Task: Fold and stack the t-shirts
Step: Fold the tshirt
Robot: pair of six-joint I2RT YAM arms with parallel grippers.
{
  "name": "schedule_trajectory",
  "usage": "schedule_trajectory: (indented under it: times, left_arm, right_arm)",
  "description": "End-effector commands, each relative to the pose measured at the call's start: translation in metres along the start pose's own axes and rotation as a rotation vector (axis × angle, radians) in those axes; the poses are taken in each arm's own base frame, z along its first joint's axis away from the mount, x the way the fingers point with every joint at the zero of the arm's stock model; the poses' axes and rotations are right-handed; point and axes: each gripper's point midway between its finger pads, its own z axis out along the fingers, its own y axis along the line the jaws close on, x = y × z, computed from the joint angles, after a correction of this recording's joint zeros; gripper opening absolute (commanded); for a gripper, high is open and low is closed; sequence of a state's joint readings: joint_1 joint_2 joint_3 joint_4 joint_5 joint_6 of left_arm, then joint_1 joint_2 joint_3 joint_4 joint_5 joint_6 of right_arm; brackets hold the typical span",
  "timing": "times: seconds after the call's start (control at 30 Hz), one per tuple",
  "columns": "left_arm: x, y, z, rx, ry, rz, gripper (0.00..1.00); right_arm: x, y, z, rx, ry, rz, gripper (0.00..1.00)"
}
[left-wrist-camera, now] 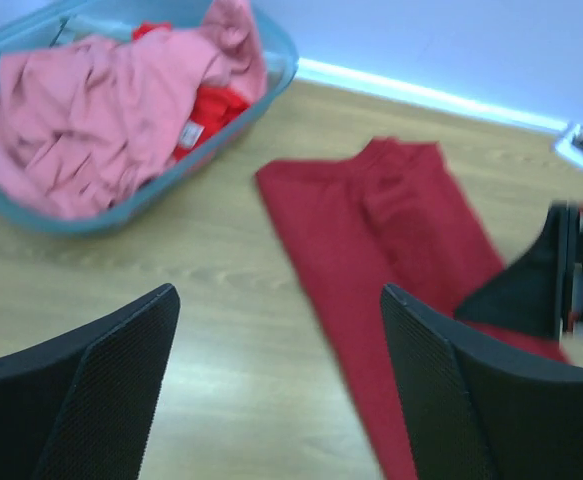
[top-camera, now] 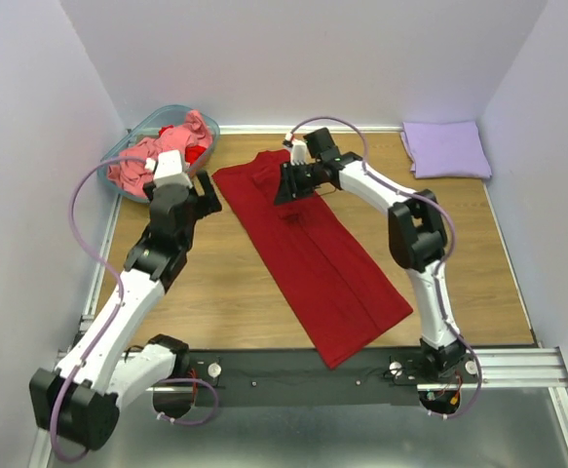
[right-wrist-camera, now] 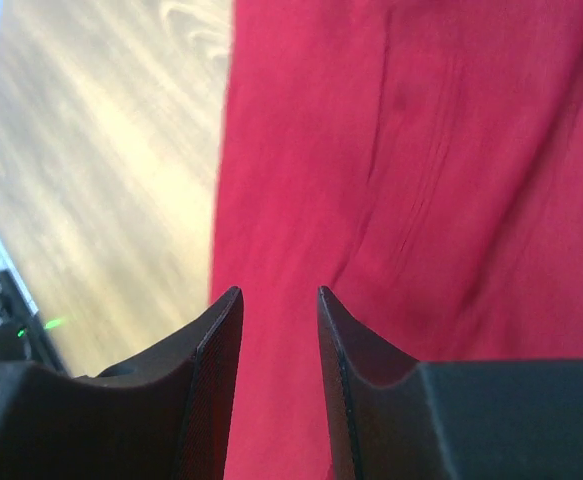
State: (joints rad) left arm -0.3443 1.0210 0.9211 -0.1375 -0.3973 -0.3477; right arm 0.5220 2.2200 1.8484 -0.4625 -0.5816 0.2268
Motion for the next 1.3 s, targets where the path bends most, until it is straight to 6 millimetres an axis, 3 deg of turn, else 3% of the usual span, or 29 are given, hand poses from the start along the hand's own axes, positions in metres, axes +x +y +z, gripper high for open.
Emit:
schedule_trajectory:
  times: [0.0,0.07,0.1,0.13,0.2,0.3,0.37,0.4,0.43,0.5,0.6,0.67,0.77,0.87,0.93,1.07,1.1,1.17,1.2,1.23,1.27]
  left_arm:
    - [0.004,0.028,-0.031,-0.041,-0.096,-0.034,0.93]
    - [0.019,0.039,-0.040,-0.053,-0.110,-0.041,0.97]
    - [0.012,0.041,-0.050,-0.037,-0.152,-0.056,0.98]
    - [0.011,0.041,-0.053,-0.024,-0.171,-0.053,0.98]
    - [0.015,0.040,-0.059,0.012,-0.189,-0.049,0.98]
    - [0.022,0.036,-0.057,0.034,-0.173,-0.039,0.98]
    - [0.027,0.032,-0.051,0.045,-0.146,-0.028,0.98]
    - [0.029,0.030,-0.049,0.050,-0.134,-0.023,0.98]
    - [0.031,0.029,-0.047,0.053,-0.125,-0.020,0.98]
    - [0.034,0.023,-0.043,0.073,-0.103,-0.011,0.98]
    - [0.045,0.018,-0.035,0.089,-0.056,0.016,0.97]
    - [0.048,0.015,-0.032,0.097,-0.041,0.023,0.97]
    - [0.054,0.013,-0.029,0.108,-0.019,0.041,0.97]
    - [0.061,0.011,-0.024,0.114,0.010,0.056,0.97]
    - [0.064,0.009,-0.022,0.119,0.021,0.060,0.97]
    - [0.069,0.007,-0.020,0.130,0.041,0.066,0.97]
    - [0.071,0.006,-0.019,0.130,0.047,0.068,0.97]
    - [0.071,0.006,-0.018,0.133,0.051,0.070,0.97]
    - [0.072,0.005,-0.017,0.136,0.053,0.072,0.97]
    - [0.073,0.004,-0.017,0.139,0.058,0.073,0.97]
    - [0.072,0.004,-0.018,0.143,0.056,0.073,0.97]
  right_arm:
    - [-0.022,-0.002,0.028,-0.071,-0.027,-0.029,0.43]
    - [-0.018,-0.020,0.052,-0.063,-0.018,-0.012,0.43]
    - [-0.030,-0.022,0.057,-0.057,-0.044,-0.021,0.43]
    - [-0.021,-0.035,0.071,-0.045,-0.026,-0.002,0.43]
    - [-0.023,-0.049,0.086,-0.030,-0.037,0.012,0.43]
    - [-0.025,-0.068,0.095,0.019,-0.064,0.061,0.43]
    - [-0.030,-0.100,0.093,0.093,-0.104,0.123,0.43]
    - [-0.029,-0.100,0.093,0.094,-0.102,0.124,0.43]
    - [-0.034,-0.125,0.085,0.165,-0.135,0.175,0.43]
    - [-0.030,-0.150,0.076,0.237,-0.150,0.232,0.43]
    - [-0.031,-0.208,0.040,0.386,-0.220,0.360,0.43]
    - [-0.022,-0.229,0.025,0.425,-0.236,0.424,0.43]
    - [-0.033,-0.251,0.000,0.421,-0.300,0.488,0.43]
    - [-0.044,-0.259,-0.012,0.398,-0.318,0.447,0.44]
    - [-0.056,-0.252,-0.018,0.372,-0.325,0.389,0.45]
    - [-0.076,-0.217,-0.041,0.301,-0.344,0.327,0.51]
    - [-0.091,-0.197,-0.060,0.284,-0.376,0.292,0.51]
    - [-0.082,-0.184,-0.067,0.285,-0.357,0.281,0.51]
    - [-0.090,-0.168,-0.083,0.278,-0.377,0.243,0.52]
    - [-0.087,-0.160,-0.084,0.272,-0.368,0.230,0.52]
    - [-0.073,-0.157,-0.082,0.274,-0.341,0.237,0.52]
